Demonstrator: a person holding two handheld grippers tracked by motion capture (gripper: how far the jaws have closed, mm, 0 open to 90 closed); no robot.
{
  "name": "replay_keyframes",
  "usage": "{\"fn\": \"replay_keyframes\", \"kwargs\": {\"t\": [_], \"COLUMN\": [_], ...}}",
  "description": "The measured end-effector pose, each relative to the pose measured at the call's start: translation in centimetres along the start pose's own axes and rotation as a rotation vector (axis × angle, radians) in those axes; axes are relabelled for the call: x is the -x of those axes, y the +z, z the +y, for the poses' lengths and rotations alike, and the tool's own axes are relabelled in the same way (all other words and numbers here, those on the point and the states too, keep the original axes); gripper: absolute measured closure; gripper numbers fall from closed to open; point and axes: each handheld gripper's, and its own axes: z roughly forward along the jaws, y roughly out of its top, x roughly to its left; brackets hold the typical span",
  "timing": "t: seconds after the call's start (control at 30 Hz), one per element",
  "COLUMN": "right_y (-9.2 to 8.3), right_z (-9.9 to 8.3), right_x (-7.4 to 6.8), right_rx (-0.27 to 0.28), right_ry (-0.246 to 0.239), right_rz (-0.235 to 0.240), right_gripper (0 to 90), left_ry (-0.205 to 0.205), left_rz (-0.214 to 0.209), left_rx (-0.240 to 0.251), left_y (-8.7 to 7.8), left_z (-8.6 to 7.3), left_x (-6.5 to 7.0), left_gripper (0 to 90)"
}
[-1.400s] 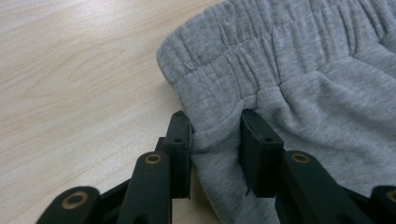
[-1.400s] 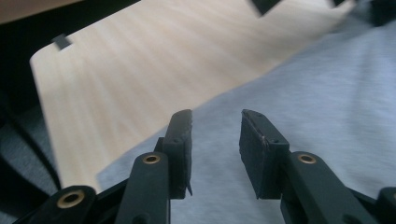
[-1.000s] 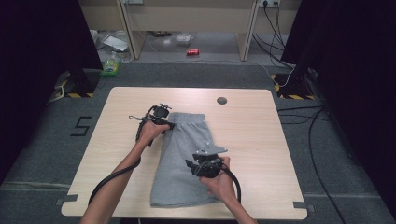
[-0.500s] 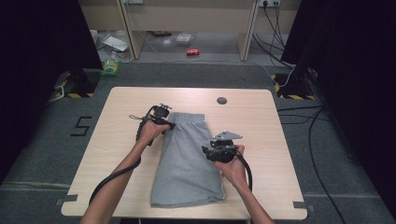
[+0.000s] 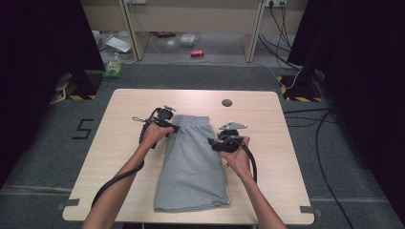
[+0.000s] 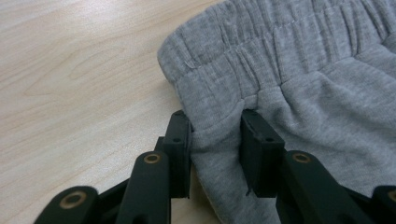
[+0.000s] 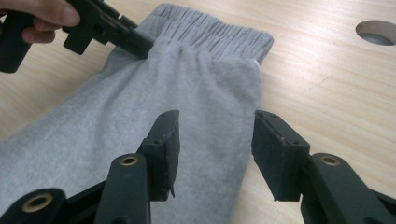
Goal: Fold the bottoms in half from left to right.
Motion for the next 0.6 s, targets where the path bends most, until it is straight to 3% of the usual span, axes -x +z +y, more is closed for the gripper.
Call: {"fn": "replay_keyframes", "kwargs": {"t": [0.6], "right_y": [2.1], "right_z": [1.6], "right_x": [1.6], "right_rx": [-0.002], "right_ry": [0.045], "right_rz": [-0.016], "right_gripper": [45.4], "left_ry": [-0.001], "left_rz": [-0.002], "left_rx": [0.006], "left_y": [0.0], "left_z": [-0.1], "left_x": [0.0], "left_gripper": [65.3]}}
